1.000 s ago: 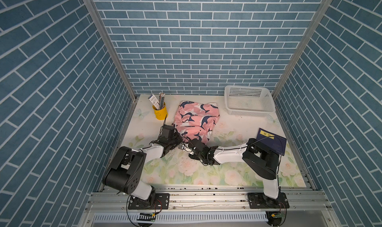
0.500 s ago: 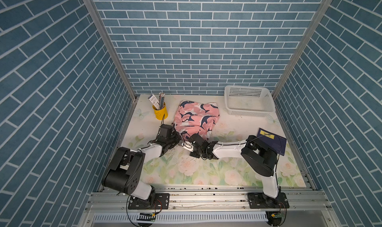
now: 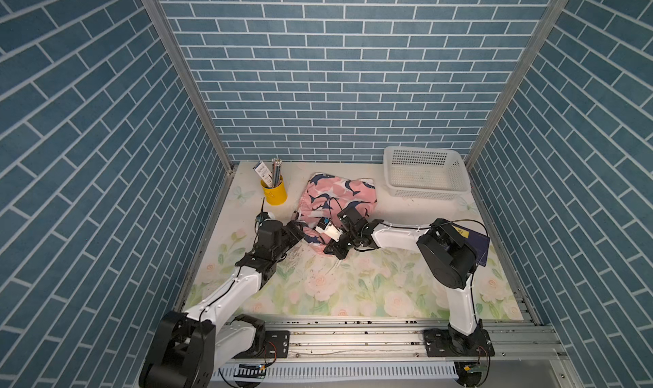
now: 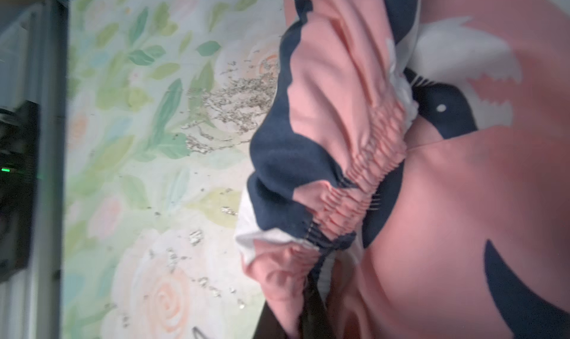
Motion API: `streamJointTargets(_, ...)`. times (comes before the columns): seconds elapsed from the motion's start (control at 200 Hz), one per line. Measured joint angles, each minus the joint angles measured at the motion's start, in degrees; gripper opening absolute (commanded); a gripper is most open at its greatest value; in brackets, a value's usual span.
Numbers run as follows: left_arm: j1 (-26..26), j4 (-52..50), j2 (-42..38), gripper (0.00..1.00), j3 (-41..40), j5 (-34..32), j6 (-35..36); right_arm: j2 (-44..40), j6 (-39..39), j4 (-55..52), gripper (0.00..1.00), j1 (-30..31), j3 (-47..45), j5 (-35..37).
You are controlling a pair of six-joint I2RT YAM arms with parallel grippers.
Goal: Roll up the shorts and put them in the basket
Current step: Roll the shorts at the center of the board.
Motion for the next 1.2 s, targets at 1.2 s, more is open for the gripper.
streamJointTargets(1.2, 0.00, 39.08, 29.57, 0.71, -5.70, 6.38, -3.67, 6.40, 28.17, 16.68, 0.00, -7.17, -3.98, -24.96)
